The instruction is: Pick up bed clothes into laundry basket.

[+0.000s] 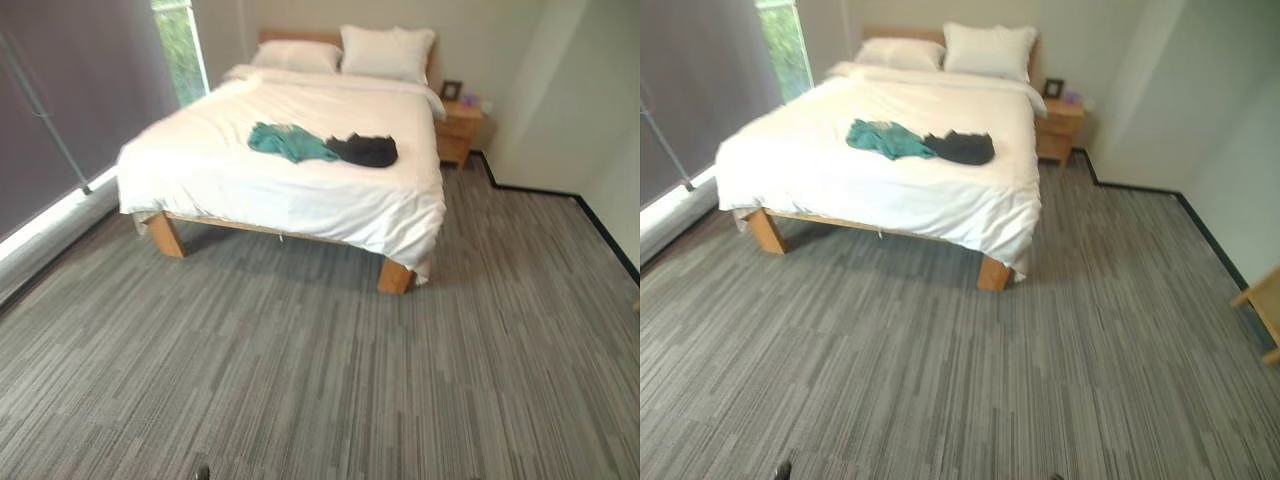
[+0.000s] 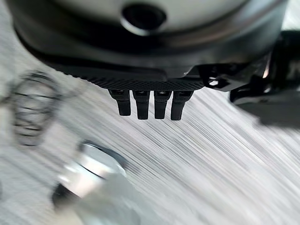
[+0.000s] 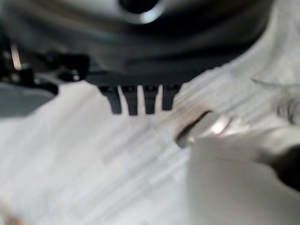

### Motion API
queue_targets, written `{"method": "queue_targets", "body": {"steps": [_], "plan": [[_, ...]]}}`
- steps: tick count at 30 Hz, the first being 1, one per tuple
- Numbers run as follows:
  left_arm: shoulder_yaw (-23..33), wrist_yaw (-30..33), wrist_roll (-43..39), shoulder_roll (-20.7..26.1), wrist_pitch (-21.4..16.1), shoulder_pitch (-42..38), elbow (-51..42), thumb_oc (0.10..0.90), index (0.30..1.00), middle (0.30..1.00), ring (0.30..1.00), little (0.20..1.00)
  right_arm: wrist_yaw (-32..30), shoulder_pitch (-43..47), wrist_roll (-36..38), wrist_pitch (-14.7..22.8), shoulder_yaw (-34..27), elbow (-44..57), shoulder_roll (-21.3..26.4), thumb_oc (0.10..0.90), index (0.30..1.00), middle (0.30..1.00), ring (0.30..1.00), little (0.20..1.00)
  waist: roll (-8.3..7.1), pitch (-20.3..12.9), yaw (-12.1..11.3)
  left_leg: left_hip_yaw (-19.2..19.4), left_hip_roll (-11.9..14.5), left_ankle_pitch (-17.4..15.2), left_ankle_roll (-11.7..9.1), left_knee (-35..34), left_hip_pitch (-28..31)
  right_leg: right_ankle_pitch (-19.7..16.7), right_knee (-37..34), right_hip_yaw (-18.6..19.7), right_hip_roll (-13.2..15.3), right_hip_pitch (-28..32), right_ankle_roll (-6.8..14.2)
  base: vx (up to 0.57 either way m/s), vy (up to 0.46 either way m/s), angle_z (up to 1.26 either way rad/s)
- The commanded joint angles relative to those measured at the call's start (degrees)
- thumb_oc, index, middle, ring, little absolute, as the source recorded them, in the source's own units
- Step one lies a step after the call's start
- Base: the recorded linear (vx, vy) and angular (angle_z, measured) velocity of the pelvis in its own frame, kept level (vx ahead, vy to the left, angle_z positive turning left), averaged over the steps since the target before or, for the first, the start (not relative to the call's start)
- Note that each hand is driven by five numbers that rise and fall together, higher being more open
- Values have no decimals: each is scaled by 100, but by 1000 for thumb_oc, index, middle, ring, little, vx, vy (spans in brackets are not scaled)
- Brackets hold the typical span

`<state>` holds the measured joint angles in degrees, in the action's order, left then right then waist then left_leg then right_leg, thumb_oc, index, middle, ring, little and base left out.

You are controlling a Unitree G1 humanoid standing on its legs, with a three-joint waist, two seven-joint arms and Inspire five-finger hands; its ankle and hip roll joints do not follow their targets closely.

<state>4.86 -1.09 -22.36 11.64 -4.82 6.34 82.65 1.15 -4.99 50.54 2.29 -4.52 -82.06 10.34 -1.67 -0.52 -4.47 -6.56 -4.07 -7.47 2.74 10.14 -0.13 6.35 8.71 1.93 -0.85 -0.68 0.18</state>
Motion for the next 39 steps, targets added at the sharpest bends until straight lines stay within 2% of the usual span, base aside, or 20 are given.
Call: {"method": "queue_targets", "body": {"steps": [1, 2, 5, 8, 11, 13, 14, 15, 17, 18, 19, 21, 22, 24, 27, 32, 35, 36, 38, 39], "plan": [[-71, -94, 217, 283, -164, -233, 374, 800, 900, 900, 900, 900, 75, 209, 116, 104, -84, -376, 9, 800, 900, 900, 900, 900, -151, -240, -221, -1037, 32, 932, -302, -1324, -6, -464, -1081, 656, 244, 422, 665, 17, 17, 35], [-152, -74, 383, 332, -189, -268, 339, 800, 900, 900, 900, 900, 55, 215, 29, 103, -70, -392, 30, 800, 900, 900, 900, 900, -148, -256, -223, -1049, 29, 934, -305, -1353, 6, -460, -1097, 645, 257, 439, 670, 3, 35, 50], [-543, 105, 775, 447, -342, -438, -39, 800, 900, 900, 900, 900, -77, 340, 470, 316, -190, -64, 58, 800, 900, 900, 900, 900, -101, -276, -142, -1011, 39, 924, -294, -1382, 26, -450, -1075, 703, 270, 410, 698, 25, 28, 19], [-597, 236, 353, 597, -540, -730, -628, 800, 900, 900, 900, 900, -24, 496, 290, 417, 126, 576, 110, 800, 900, 900, 900, 900, -73, -280, -110, -970, 29, 923, -300, -1404, 52, -464, -1067, 756, 274, 392, 711, -1, 12, -1], [-552, 384, -114, 790, -648, -935, -1581, 800, 900, 900, 900, 900, -227, 598, -530, 633, 412, 1758, 379, 800, 900, 900, 900, 900, -35, -255, -41, -936, 34, 923, -298, -1408, 55, -471, -1017, 797, 273, 339, 738, -27, 19, -4], [-619, 433, -261, 921, -780, -972, -2884, 800, 900, 900, 900, 900, -425, 598, -1067, 742, 470, 2665, 575, 800, 900, 900, 900, 900, 11, -236, 19, -908, 36, 929, -288, -1421, 40, -480, -994, 835, 273, 292, 763, -25, 26, -6], [-617, 444, -256, 919, -761, -946, -2918, 800, 900, 900, 900, 900, -443, 576, -1082, 729, 470, 2695, 569, 800, 900, 900, 900, 900, 12, -239, 17, -906, 36, 924, -287, -1419, 47, -476, -989, 837, 272, 297, 763, -14, 29, -18], [-563, 481, -187, 1023, -787, -876, -3715, 800, 900, 900, 900, 900, -518, 510, -1393, 771, 410, 3475, 711, 800, 900, 900, 900, 900, 35, -231, 56, -873, 35, 922, -277, -1428, 47, -487, -984, 865, 276, 270, 782, -7, 27, -18], [-556, 547, 2, 1134, -816, -866, -4620, 800, 900, 900, 900, 900, -619, 442, -1687, 850, 309, 4428, 808, 800, 900, 900, 900, 900, 65, -224, 102, -840, 39, 908, -263, -1445, 56, -498, -986, 901, 278, 247, 800, 1, 28, -16], [-555, 552, 8, 1133, -802, -850, -4642, 800, 900, 900, 900, 900, -633, 420, -1700, 835, 306, 4459, 801, 800, 900, 900, 900, 900, 64, -226, 98, -837, 39, 905, -262, -1444, 61, -497, -985, 904, 277, 252, 800, 14, 26, -28], [-513, 470, -61, 1130, -843, -774, -5071, 800, 900, 900, 900, 900, -652, 310, -2014, 879, 194, 5042, 854, 800, 900, 900, 900, 900, 84, -218, 135, -813, 37, 886, -247, -1458, 82, -505, -1000, 940, 280, 258, 812, 24, 25, -23], [-585, 313, -220, 1124, -894, -767, -5627, 800, 900, 900, 900, 900, -600, 250, -2253, 912, 187, 5526, 888, 800, 900, 900, 900, 900, 98, -211, 178, -795, 37, 857, -233, -1464, 113, -512, -1022, 981, 284, 267, 819, 31, 27, -14], [-584, 312, -222, 1125, -886, -756, -5641, 800, 900, 900, 900, 900, -604, 237, -2260, 902, 184, 5544, 884, 800, 900, 900, 900, 900, 98, -211, 176, -793, 37, 854, -232, -1463, 118, -511, -1022, 984, 284, 271, 819, 34, 25, -22], [-621, 222, -320, 1041, -927, -784, -5772, 800, 900, 900, 900, 900, -593, 193, -2771, 900, 287, 5784, 939, 800, 900, 900, 900, 900, 105, -176, 205, -784, 32, 819, -210, -1447, 154, -513, -1038, 1038, 288, 288, 827, 31, 23, -21], [-634, 264, -209, 1022, -934, -795, -5792, 800, 900, 900, 900, 900, -542, 127, -2816, 903, 332, 5900, 892, 800, 900, 900, 900, 900, 100, -120, 211, -753, 23, 799, -209, -1388, 157, -514, -1031, 1072, 298, 284, 834, 7, 17, -12], [-490, 416, -341, 824, -993, -705, -5546, 800, 900, 900, 900, 900, -384, 275, -2788, 1038, 621, 6071, 796, 800, 900, 900, 900, 900, 41, 170, 113, -643, -147, 513, -145, -743, -200, -544, -911, 1176, 419, 110, 923, -8, 88, -11], [-286, 525, -443, 835, -966, -518, -5598, 800, 900, 900, 900, 900, -408, 411, -2715, 1059, 632, 6246, 722, 800, 900, 900, 900, 900, 126, 333, 49, -579, -245, 343, -8, -519, -322, -324, 220, 1253, 515, -369, 1000, 47, 191, -13], [-284, 531, -414, 860, -946, -502, -5603, 800, 900, 900, 900, 900, -413, 409, -2760, 1061, 656, 6291, 706, 800, 900, 900, 900, 900, 148, 419, 94, -587, -270, 294, 23, -487, -277, -467, 794, 1235, 520, -632, 1004, 80, 182, -19], [-224, 534, -354, 924, -915, -412, -5674, 800, 900, 900, 900, 900, -415, 466, -2840, 1057, 742, 6421, 665, 800, 900, 900, 900, 900, 219, 663, 172, -541, -262, 173, 82, -401, -160, -1035, 2037, 1081, 524, -1243, 897, 108, 204, 4], [-250, 512, -258, 976, -877, -363, -5745, 800, 900, 900, 900, 900, -407, 545, -2841, 1047, 841, 6407, 632, 800, 900, 900, 900, 900, 244, 848, 198, -562, -220, 55, 96, -295, -59, -1010, 2487, 865, 458, -1642, 805, 126, 145, 20]]}}
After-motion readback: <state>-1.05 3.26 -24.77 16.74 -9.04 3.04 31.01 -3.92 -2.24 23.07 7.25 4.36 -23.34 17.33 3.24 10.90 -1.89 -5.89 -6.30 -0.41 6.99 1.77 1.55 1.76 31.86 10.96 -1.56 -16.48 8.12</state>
